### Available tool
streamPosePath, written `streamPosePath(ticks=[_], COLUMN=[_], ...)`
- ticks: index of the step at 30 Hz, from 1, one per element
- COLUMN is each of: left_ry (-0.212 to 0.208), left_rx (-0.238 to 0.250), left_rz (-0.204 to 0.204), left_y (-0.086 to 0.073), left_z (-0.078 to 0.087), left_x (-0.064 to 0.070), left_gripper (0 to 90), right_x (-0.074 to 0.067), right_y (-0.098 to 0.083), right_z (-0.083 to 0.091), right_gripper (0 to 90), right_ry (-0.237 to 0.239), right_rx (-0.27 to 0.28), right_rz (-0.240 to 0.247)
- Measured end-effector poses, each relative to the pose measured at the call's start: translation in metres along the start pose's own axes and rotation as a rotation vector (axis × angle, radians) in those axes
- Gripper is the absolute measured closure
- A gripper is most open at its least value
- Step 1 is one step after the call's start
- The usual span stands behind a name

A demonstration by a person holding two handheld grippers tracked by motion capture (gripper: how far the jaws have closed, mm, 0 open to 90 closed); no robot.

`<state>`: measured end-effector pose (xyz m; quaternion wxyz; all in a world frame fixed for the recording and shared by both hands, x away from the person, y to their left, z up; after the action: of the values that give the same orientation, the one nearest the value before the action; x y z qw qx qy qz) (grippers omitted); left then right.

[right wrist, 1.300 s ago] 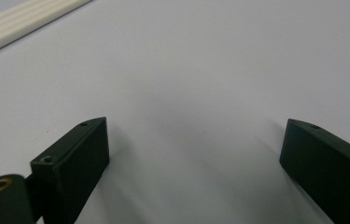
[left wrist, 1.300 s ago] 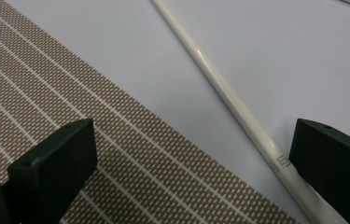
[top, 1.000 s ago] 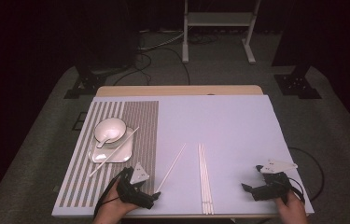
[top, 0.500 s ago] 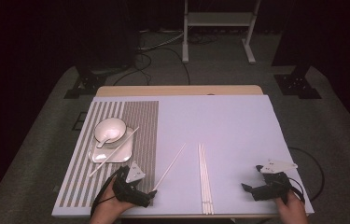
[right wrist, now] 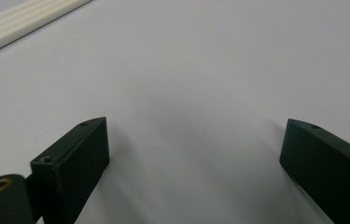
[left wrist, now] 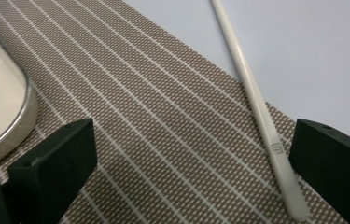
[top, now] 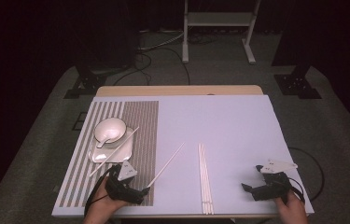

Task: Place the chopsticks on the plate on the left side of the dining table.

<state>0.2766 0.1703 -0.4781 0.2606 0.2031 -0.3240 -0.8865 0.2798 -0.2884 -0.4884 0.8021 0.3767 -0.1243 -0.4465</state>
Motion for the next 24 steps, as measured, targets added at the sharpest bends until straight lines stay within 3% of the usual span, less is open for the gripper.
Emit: streamPosePath(ticks=[24], left_ry=[0.075], left_rx=[-0.021], left_rz=[0.051], left_y=[-0.016], left_z=[0.011], left_x=[-0.025], left_gripper=[0.1], right_x=[0.0], right_y=[0.0], right_z=[0.0], right_gripper=[6.8], right_ry=[0.0], right_rx=[0.0], right_rz=[0.0])
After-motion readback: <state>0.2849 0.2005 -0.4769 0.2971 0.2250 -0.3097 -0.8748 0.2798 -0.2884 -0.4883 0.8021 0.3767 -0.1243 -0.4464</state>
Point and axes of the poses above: each handheld gripper's, and its own axes: z roughly backward along the jaws, y roughly out of its top, x roughly to its right, the point moved 3 cm from there along -z, roughly forward along the jaws, and after that the axes turned 11 degrees about -z, right-handed, at the moved point
